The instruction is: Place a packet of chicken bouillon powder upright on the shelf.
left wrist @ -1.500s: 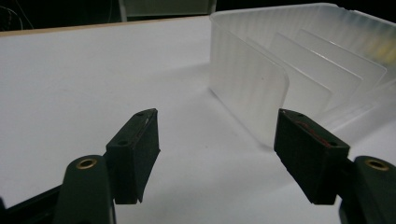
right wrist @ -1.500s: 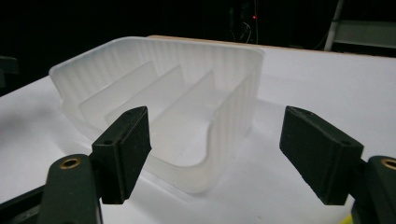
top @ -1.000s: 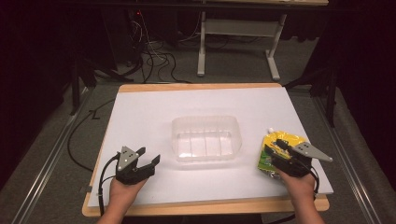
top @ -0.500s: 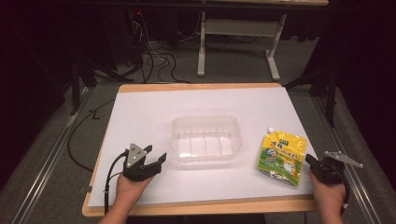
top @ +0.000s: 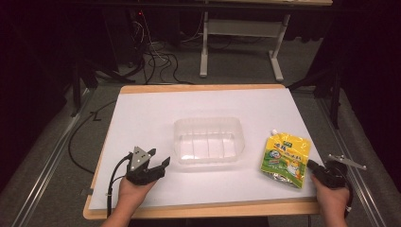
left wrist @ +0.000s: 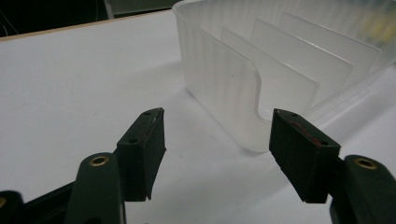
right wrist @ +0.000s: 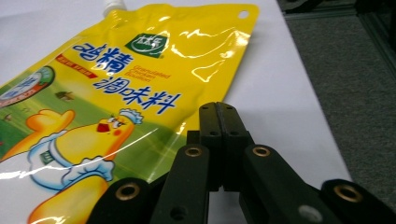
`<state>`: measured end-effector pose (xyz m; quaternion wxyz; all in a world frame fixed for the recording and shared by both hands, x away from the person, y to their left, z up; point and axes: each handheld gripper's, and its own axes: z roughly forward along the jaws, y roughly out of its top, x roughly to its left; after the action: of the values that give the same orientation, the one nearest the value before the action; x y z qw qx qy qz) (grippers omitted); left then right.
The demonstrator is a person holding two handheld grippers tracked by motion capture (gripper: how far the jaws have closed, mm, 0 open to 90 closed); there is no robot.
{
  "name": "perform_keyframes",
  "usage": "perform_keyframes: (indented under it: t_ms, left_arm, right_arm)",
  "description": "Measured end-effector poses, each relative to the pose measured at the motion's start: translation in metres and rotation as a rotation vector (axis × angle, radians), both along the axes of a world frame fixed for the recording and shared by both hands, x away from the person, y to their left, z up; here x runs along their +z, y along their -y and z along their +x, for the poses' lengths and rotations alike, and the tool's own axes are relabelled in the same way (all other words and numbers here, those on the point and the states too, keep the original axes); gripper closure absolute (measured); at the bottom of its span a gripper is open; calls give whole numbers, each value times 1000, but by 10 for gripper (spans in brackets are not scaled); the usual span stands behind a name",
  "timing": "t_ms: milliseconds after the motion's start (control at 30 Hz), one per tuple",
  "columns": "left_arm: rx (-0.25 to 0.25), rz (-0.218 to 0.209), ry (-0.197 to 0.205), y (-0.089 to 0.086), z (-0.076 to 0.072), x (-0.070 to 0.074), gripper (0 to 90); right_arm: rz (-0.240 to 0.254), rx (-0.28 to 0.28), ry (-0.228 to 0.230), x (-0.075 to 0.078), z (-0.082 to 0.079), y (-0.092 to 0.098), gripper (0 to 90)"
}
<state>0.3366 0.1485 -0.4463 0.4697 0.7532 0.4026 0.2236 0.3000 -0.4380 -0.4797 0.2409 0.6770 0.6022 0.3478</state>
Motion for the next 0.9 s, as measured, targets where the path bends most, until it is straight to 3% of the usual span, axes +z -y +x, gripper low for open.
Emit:
perform_keyframes:
  t_ms: [67, 133, 400, 667, 800, 900]
  left_arm:
    - [0, -1, -1, 0, 0, 0, 365]
    - [-2, -1, 0, 0, -1, 0, 365]
    - [0, 0, -1, 1, 1, 0, 365]
    - [5, -16, 2, 0, 3, 3, 365]
    - [1, -22, 0, 1, 4, 3, 365]
    - [-4, -15, 4, 3, 5, 3, 365]
  right_arm:
    - [-12, 1, 0, 0, 0, -3, 900]
    - [17, 13, -1, -1, -1, -3, 900]
    - [18, 48, -5, 0, -1, -9, 900]
    - [26, 125, -10, 0, -4, -22, 900]
    - [18, 117, -12, 4, -9, -23, 900]
    - [-20, 98, -31, 3, -14, -22, 900]
